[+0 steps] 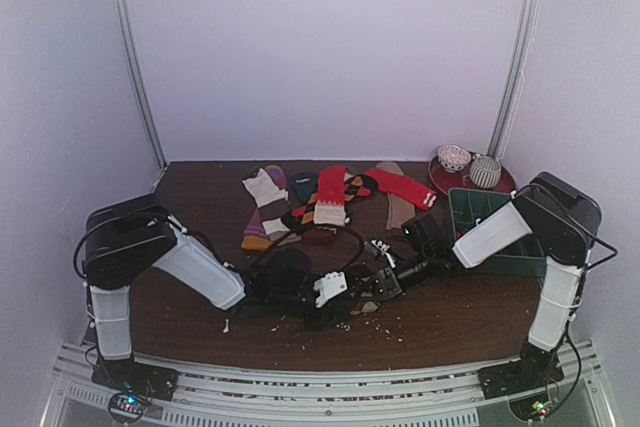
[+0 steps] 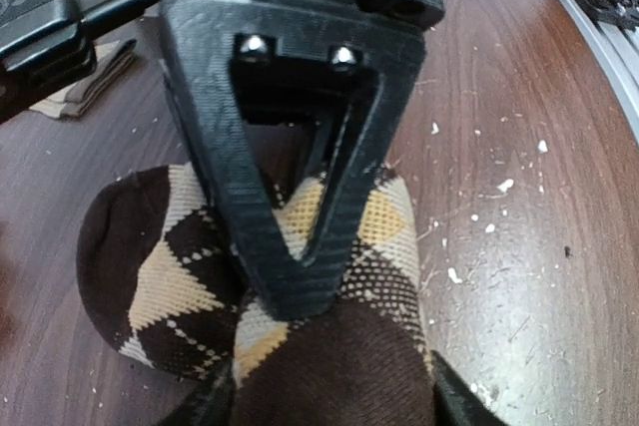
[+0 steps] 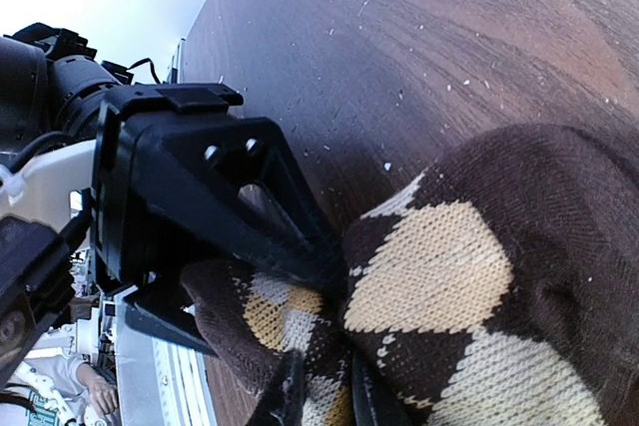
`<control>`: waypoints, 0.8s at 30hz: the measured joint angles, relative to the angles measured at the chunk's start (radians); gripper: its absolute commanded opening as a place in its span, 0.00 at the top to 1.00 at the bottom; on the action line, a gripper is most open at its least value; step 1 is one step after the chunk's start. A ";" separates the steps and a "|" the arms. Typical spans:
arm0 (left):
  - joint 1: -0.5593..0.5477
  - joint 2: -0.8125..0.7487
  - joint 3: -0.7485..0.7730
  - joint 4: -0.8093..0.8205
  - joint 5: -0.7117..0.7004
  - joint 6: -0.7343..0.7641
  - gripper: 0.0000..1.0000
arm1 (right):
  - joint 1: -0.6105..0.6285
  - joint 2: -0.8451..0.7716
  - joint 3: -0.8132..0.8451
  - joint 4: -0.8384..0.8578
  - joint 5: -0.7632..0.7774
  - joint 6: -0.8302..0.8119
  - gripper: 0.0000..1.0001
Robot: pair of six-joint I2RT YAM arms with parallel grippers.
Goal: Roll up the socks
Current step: Roll a pair of socks at the center of the board.
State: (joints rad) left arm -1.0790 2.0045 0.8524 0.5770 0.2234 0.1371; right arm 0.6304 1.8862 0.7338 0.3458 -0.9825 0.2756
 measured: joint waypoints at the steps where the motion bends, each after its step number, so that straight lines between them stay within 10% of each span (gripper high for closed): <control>1: 0.000 0.000 -0.003 0.007 -0.002 -0.006 0.37 | 0.000 0.000 0.001 -0.002 -0.001 0.000 0.84; 24: -0.029 -0.092 -0.084 0.101 -0.003 -0.010 0.44 | 0.000 0.004 0.002 -0.004 -0.010 -0.006 0.84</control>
State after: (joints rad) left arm -1.1080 1.9125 0.7685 0.6781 0.2207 0.1268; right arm 0.6304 1.8900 0.7361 0.3420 -0.9920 0.2691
